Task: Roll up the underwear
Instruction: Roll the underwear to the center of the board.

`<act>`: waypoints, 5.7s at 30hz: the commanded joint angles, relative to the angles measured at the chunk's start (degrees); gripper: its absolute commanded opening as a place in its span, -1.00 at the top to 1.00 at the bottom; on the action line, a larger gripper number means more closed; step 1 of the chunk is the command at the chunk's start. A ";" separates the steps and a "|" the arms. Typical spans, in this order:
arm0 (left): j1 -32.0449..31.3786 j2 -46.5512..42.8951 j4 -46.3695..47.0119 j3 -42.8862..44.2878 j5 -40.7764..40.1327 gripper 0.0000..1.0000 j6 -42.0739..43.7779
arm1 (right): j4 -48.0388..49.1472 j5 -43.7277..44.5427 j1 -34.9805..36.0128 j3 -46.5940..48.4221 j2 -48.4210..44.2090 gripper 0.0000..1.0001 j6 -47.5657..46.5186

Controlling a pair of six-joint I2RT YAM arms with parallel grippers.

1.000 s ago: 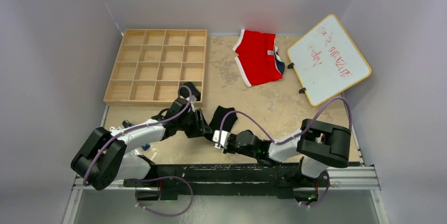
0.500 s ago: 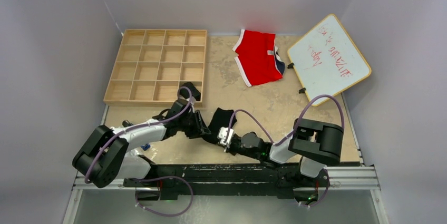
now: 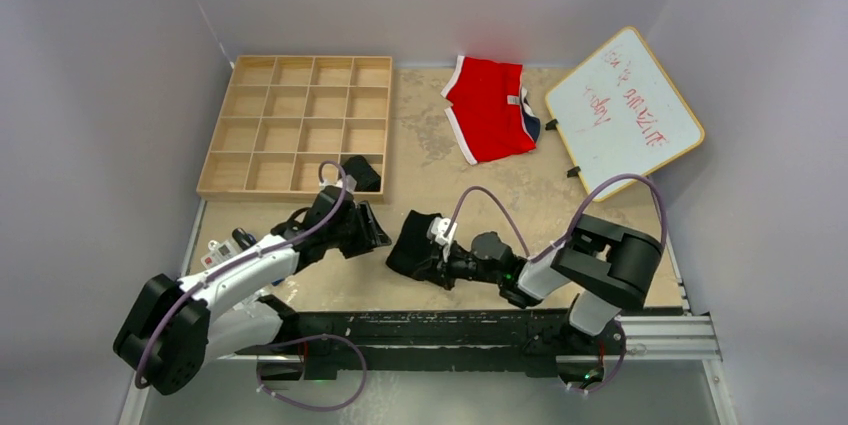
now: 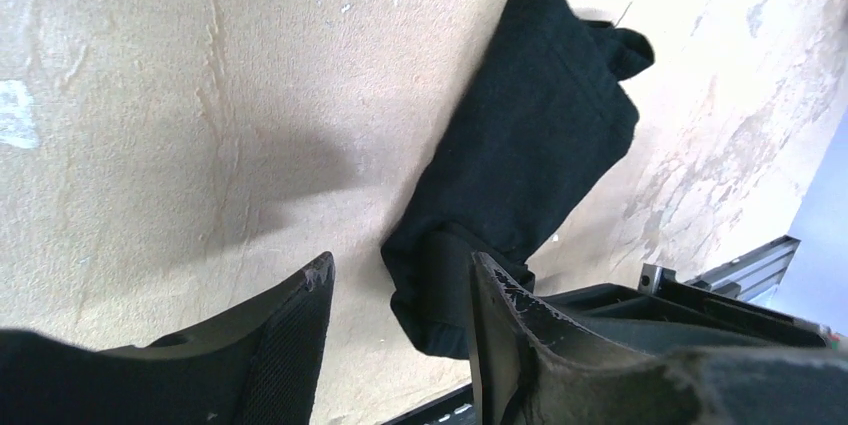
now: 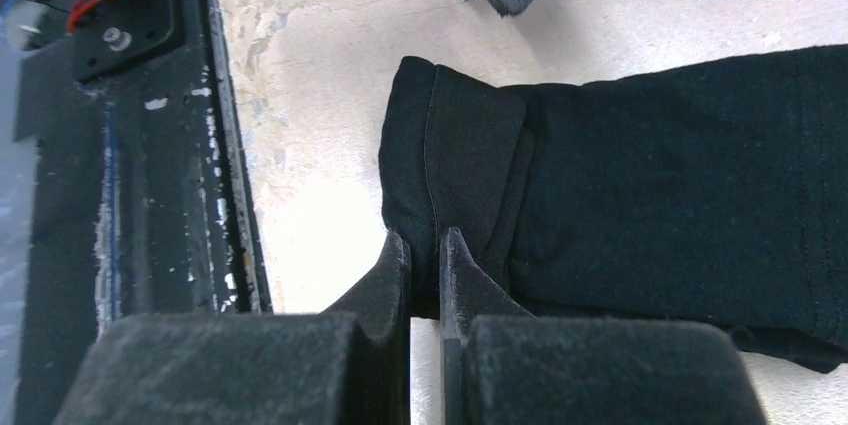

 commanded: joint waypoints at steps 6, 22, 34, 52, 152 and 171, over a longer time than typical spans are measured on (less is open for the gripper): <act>0.39 -5.19 -1.08 1.75 -2.33 0.01 1.29 | -4.93 -16.10 -8.60 2.46 2.00 0.94 17.64; 0.39 -7.77 3.64 -1.56 3.43 0.00 3.34 | 3.86 -26.33 -19.72 3.40 17.52 0.85 45.00; 0.42 -8.70 10.37 -5.48 9.51 0.00 6.31 | 2.54 -24.83 -23.70 2.41 19.50 0.81 53.10; 0.21 -1.94 30.40 -13.01 11.07 -0.25 1.50 | -15.54 -23.16 -26.66 7.26 17.65 0.77 51.11; -4.86 20.56 17.72 -1.29 1.76 0.28 -4.17 | -29.54 15.09 5.00 6.67 -7.37 0.89 -20.97; -1.85 -1.49 14.96 -13.72 1.47 -0.33 -11.15 | -1.15 -0.50 -1.34 1.93 4.62 1.00 12.43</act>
